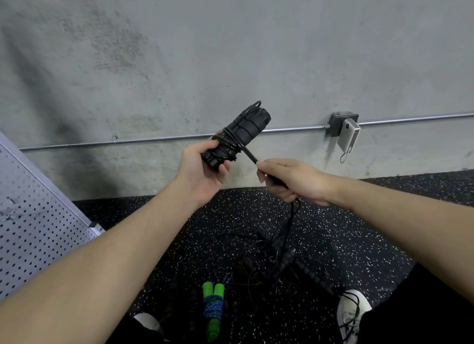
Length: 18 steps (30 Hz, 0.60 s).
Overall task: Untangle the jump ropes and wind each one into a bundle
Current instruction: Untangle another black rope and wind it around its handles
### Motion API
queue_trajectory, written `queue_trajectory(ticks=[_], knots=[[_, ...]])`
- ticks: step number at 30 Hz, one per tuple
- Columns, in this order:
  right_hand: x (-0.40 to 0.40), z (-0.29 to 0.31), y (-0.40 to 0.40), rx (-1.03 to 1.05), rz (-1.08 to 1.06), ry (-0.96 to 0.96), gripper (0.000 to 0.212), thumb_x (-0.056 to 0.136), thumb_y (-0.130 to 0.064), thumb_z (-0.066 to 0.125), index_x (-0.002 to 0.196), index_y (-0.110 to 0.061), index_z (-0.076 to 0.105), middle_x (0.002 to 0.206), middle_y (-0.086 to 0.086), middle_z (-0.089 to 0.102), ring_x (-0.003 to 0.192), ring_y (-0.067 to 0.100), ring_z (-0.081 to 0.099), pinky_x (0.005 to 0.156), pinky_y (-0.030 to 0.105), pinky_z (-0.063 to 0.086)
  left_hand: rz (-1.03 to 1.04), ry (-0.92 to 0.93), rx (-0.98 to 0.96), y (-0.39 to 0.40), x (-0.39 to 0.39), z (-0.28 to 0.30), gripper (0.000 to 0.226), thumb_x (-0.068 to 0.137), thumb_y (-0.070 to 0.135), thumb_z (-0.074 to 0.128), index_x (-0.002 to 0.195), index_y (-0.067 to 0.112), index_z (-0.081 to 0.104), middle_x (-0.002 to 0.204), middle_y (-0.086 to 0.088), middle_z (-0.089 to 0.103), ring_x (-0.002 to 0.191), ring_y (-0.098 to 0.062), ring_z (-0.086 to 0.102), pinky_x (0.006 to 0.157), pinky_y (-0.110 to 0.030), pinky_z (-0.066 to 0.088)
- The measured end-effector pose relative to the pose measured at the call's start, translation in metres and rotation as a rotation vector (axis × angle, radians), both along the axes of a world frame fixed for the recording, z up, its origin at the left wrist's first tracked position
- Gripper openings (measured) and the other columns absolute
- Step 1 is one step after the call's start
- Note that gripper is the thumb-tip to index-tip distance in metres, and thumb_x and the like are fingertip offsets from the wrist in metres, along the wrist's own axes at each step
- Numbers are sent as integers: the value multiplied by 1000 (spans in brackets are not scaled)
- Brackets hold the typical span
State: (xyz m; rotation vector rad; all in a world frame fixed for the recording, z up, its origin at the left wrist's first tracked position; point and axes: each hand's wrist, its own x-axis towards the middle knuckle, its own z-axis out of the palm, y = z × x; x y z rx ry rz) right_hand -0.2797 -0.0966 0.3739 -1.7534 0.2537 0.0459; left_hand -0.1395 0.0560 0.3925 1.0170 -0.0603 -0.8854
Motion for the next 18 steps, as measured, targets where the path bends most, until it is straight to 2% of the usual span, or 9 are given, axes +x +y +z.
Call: queue_trajectory(ticks=[2,5,8,9,11,13,15,17,18], knots=[[-1,0,-1,-54,-7,-2,37,106,-40,41,79,-18,53,55,-4,32,49,12,25,46,23,21,-7,30,-4,-1,-1,-1,14,95,18,50,92,11,62,70,-4,61,41,-10,48,31,-14,34],[-1,-3,-9,-52,33,-18,33,108,-34,37,90,-15,58,58,-6,36,52,12,31,51,25,29,-5,105,-54,-3,0,-1,17,97,20,49,91,8,60,74,-5,60,39,-8,44,29,-14,31],[-2,-5,-18,-133,75,14,31,109,-27,34,100,-14,60,62,-6,41,58,13,38,60,27,39,-6,171,-125,0,14,-6,27,96,23,48,115,6,58,109,-6,59,38,-6,44,28,-14,31],[-3,-4,-19,-171,83,36,32,109,-29,34,99,-14,60,62,-6,40,57,12,39,62,28,40,-20,169,-127,1,19,-7,32,95,24,49,122,9,56,119,-5,55,38,-6,44,28,-15,31],[-4,-3,-23,-275,60,82,37,107,-40,38,89,-16,60,58,-8,41,54,11,40,63,29,40,-71,135,-101,5,18,-6,40,91,25,51,128,10,54,126,-3,54,39,-8,46,29,-17,34],[-4,-3,-26,-392,-9,110,44,99,-55,46,73,-20,55,54,-9,44,51,11,41,62,28,40,-139,62,-59,7,8,-1,42,88,27,52,122,3,62,125,-5,67,44,-14,57,34,-20,45],[-3,-2,-31,-464,-89,124,51,91,-65,52,62,-24,49,52,-9,45,50,13,41,60,27,40,-236,-44,-3,8,0,1,42,88,29,50,115,4,69,116,-14,74,64,-28,72,45,-25,56],[-1,-1,-35,-514,-147,116,52,88,-66,57,60,-24,47,50,-11,44,48,12,40,53,22,37,-332,-99,30,9,-4,1,44,81,28,52,114,5,70,113,-20,73,80,-41,74,53,-30,61],[0,-1,-39,-528,-162,104,47,90,-60,60,62,-23,48,50,-11,44,48,10,40,49,20,35,-362,-114,50,10,-3,1,44,78,25,53,112,4,69,108,-23,72,80,-43,74,52,-30,61]])
